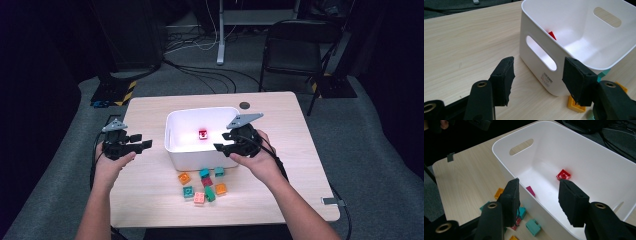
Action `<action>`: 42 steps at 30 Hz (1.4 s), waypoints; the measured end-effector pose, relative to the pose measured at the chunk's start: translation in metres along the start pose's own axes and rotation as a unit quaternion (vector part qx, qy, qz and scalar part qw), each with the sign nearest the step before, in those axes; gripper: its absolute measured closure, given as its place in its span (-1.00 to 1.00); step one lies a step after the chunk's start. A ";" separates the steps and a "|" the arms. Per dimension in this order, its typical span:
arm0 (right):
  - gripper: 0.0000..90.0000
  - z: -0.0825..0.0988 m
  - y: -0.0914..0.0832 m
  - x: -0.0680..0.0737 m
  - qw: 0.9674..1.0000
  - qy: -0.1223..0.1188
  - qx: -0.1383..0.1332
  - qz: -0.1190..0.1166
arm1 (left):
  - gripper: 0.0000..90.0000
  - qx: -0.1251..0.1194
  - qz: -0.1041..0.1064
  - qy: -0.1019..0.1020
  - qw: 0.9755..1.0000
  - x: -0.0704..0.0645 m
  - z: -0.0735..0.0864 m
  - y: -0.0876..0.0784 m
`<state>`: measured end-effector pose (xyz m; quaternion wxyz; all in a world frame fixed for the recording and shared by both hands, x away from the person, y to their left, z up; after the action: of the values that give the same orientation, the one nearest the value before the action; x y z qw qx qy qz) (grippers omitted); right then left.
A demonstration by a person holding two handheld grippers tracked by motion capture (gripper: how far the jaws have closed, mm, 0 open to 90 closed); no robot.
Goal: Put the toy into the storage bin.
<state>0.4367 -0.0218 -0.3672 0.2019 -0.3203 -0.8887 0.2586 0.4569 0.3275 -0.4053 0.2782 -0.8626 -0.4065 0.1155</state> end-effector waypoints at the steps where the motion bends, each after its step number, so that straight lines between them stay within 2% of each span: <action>1: 0.13 0.002 -0.001 0.000 1.000 0.000 -0.002 0.000 | -0.07 0.000 -0.001 -0.002 1.000 0.000 0.000 0.000; 3: 0.13 0.007 -0.002 0.001 1.000 0.000 -0.001 0.003 | -0.07 0.001 -0.001 -0.002 1.000 0.001 0.001 -0.001; 7: 0.13 0.018 -0.002 0.002 1.000 -0.015 0.003 0.012 | -0.07 0.001 -0.002 -0.002 1.000 0.001 0.000 -0.001; 22: 0.12 0.054 0.005 0.009 1.000 -0.010 -0.003 0.005 | -0.07 -0.005 -0.007 -0.003 1.000 0.003 0.000 -0.004; 27: 0.11 0.068 0.008 0.009 1.000 -0.022 -0.005 0.007 | -0.07 -0.002 -0.007 -0.003 1.000 0.002 0.000 -0.003; 29: 0.11 0.074 0.010 0.008 1.000 -0.019 -0.005 0.007 | -0.07 0.000 -0.006 -0.001 1.000 0.002 0.000 -0.003; 36: 0.10 0.097 0.023 0.004 1.000 -0.001 0.004 0.007 | -0.07 -0.001 -0.007 -0.003 1.000 0.002 0.000 -0.004; 42: 0.08 0.117 0.041 0.000 0.999 -0.001 0.022 0.025 | -0.07 0.001 -0.006 -0.003 1.000 0.001 0.000 -0.002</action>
<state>0.3942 -0.0331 -0.4827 0.2014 -0.3375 -0.8748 0.2833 0.4563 0.3297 -0.4042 0.2787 -0.8595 -0.4121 0.1170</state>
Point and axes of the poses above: each handheld gripper's, and its own axes: y roughly forward along the jaws, z roughly out of its underside, x roughly to its left, the point moved 4 cm from there along y, roughly forward along the jaws, and after that the axes turned 12 degrees about y, right-handed, at the moved point
